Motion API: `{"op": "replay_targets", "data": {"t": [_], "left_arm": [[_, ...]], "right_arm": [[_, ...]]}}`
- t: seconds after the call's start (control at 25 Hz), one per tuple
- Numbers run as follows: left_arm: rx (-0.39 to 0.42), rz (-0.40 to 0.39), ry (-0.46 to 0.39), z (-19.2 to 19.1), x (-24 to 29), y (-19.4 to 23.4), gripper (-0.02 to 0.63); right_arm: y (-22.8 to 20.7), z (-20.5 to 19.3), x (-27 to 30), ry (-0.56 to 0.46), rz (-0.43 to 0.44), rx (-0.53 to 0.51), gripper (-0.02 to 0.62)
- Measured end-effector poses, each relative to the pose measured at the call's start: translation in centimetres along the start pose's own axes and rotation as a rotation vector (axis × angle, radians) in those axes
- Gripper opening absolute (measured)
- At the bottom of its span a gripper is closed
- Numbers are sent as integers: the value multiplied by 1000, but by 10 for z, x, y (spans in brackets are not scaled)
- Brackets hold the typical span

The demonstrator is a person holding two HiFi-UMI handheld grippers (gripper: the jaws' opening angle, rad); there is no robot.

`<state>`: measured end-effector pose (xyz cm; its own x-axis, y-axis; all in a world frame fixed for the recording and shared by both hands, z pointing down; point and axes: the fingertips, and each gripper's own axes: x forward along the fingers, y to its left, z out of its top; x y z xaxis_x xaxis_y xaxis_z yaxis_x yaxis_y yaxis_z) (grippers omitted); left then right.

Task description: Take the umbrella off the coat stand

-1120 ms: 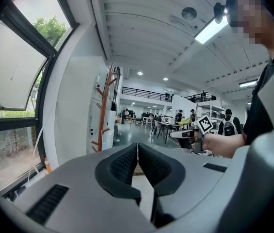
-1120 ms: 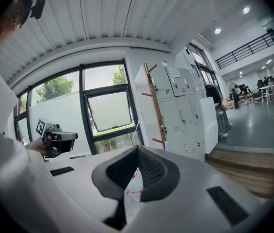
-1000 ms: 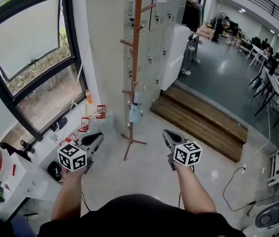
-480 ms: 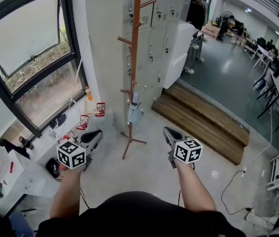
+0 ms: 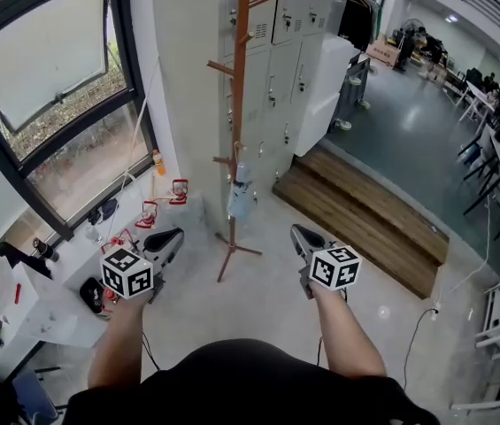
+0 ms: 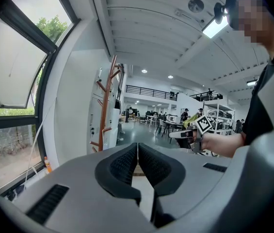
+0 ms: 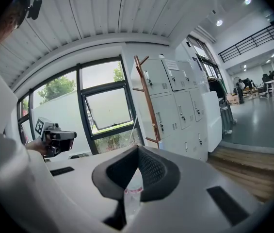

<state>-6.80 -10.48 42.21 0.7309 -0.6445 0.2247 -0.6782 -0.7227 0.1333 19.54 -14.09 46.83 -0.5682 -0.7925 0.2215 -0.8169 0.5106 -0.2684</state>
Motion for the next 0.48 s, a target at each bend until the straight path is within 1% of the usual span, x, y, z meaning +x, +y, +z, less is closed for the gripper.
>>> {"op": "replay_targets", "data": {"t": [0.48], "left_arm": [[-5, 44, -12, -1, 19, -6, 29]], "right_arm": [[-24, -1, 15, 27, 46, -8, 14]]}}
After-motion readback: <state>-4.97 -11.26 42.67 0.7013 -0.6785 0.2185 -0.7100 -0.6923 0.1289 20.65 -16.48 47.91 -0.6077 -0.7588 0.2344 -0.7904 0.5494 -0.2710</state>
